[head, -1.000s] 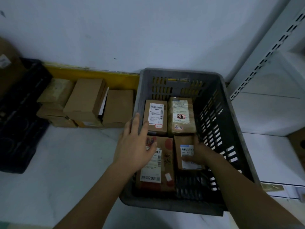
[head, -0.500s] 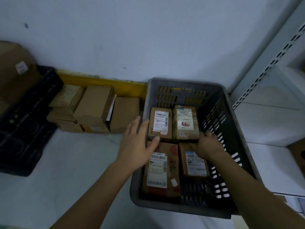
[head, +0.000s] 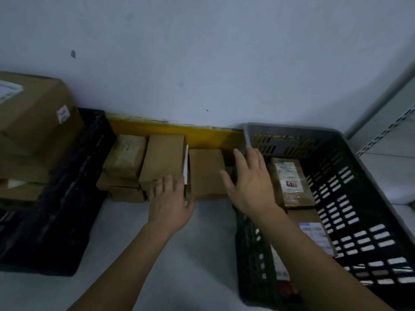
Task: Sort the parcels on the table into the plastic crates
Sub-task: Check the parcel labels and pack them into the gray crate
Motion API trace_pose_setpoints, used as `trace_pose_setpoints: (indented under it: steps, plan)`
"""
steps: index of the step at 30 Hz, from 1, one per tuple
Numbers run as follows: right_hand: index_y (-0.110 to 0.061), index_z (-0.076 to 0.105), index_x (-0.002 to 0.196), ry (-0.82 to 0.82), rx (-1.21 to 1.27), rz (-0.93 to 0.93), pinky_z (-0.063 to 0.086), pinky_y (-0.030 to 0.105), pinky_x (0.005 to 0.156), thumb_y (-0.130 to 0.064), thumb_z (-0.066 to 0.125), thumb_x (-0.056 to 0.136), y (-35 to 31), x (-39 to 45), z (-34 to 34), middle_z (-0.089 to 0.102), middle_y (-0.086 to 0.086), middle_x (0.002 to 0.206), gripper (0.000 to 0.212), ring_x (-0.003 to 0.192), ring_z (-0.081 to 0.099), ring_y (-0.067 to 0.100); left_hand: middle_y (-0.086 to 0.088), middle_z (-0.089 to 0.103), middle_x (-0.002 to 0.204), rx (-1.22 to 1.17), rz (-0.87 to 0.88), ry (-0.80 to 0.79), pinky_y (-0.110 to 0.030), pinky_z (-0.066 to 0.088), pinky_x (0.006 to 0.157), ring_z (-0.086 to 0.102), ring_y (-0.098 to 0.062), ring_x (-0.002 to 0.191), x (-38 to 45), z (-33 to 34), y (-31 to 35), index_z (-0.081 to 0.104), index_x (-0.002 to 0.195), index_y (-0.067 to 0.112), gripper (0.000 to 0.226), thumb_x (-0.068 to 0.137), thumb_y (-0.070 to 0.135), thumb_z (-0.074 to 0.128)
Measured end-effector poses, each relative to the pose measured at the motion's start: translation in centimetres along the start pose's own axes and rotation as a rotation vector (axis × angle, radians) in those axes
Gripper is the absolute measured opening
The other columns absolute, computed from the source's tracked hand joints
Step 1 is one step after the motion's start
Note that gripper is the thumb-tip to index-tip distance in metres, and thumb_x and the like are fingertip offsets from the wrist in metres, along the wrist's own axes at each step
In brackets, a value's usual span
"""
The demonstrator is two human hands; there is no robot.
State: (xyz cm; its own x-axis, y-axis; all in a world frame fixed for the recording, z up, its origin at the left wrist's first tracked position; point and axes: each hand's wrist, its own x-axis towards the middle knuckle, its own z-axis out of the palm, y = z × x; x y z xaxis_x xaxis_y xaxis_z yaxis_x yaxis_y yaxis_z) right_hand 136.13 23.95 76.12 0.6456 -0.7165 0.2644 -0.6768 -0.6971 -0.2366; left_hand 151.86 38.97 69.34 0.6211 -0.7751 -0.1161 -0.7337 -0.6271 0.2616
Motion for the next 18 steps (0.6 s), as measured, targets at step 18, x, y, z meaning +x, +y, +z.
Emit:
trace_pose_setpoints:
  steps: [18]
  plan:
    - [-0.033,0.014,0.168,-0.714,-0.130,0.413,0.017,0.075,0.124,-0.106,0.041,0.072,-4.7,3.0,14.7,-0.015,0.020,0.176,0.123,0.157,-0.005,0.062,-0.014,0.010,0.177,0.095,0.099,-0.155,-0.055,0.012,0.131,0.005,-0.039,0.163,5.4,0.5,-7.0,0.015,0.169,0.023,0.080,0.104,0.062,0.042]
